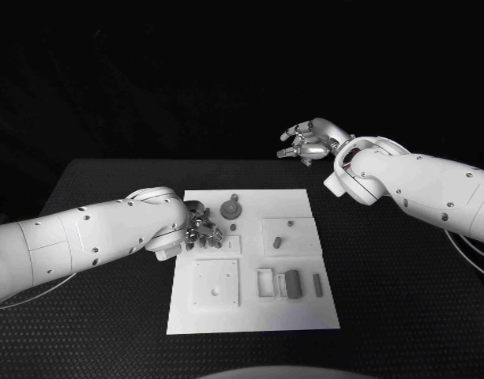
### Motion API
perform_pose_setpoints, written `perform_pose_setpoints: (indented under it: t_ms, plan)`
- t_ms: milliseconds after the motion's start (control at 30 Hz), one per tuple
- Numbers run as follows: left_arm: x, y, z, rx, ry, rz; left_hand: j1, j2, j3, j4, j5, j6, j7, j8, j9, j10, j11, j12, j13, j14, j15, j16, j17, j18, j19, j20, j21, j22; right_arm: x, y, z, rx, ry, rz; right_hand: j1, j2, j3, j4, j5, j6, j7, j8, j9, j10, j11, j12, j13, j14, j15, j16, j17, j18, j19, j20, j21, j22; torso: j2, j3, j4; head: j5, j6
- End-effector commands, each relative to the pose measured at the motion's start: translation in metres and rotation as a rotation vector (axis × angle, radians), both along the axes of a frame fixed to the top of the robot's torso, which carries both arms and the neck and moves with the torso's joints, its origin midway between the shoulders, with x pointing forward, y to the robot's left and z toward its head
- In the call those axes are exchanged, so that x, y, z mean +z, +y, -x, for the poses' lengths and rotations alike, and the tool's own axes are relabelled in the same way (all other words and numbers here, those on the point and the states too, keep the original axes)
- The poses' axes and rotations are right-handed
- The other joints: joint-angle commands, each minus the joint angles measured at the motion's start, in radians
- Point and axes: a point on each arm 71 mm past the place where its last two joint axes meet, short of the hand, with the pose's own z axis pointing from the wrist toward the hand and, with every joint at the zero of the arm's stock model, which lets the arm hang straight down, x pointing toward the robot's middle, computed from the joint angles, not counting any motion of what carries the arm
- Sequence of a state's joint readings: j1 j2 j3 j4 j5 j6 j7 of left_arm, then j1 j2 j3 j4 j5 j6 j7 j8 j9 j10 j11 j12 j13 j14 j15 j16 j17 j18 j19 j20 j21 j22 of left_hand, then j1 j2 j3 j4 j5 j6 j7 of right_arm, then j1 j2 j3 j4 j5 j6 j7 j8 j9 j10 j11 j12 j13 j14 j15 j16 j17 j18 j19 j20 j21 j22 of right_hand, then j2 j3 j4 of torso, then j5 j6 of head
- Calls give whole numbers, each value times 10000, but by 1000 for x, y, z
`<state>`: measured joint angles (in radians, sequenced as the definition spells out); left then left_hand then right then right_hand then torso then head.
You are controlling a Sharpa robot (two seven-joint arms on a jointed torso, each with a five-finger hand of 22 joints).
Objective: Assemble the parts on the task board
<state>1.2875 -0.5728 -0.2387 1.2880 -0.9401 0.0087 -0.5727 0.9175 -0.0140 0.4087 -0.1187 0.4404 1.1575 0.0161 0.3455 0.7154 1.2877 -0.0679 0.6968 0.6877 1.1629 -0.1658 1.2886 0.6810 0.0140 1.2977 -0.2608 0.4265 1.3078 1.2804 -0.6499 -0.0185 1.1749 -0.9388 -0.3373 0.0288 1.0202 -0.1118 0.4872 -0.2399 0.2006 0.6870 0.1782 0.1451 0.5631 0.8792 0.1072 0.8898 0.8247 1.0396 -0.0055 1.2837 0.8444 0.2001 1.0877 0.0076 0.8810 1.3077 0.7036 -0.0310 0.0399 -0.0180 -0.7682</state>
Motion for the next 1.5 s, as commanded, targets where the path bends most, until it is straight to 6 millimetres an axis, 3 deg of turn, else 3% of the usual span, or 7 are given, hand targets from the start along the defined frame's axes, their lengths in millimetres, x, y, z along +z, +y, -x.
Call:
perform_pose_setpoints:
  t_ms: [33, 1500]
  plan:
    - [0, -2, 1, -183, 93, -40, 72, 70, 1753, -1664, 21, 158, 157, 21, 13, 26, -41, 13, -9, -21, -75, 63, -19, -134, 21, -42, 52, 232, 0, 2, 0, 147, 84, 16, -41, 50, 20, 62, 28, 8, 415, 29, -15, -63, -11, 52, -17, -73, 18, 18, -17, 617, -98, -4, -66, 160, -3, 3, 1, -4, -11]
    - [-1, -4, -2, -427, -244, -212, 70, 65, 1781, -1672, 18, 159, 150, 41, 46, 35, -49, 38, -8, 5, -87, 80, -49, -132, 42, -53, 81, 233, -2, 5, 1, 246, 271, 65, -113, 81, -6, 124, 27, -5, 420, 48, -35, -91, -6, 108, -75, -100, 23, 40, -44, 617, -113, 6, -77, 163, -4, 9, 2, -56, -36]
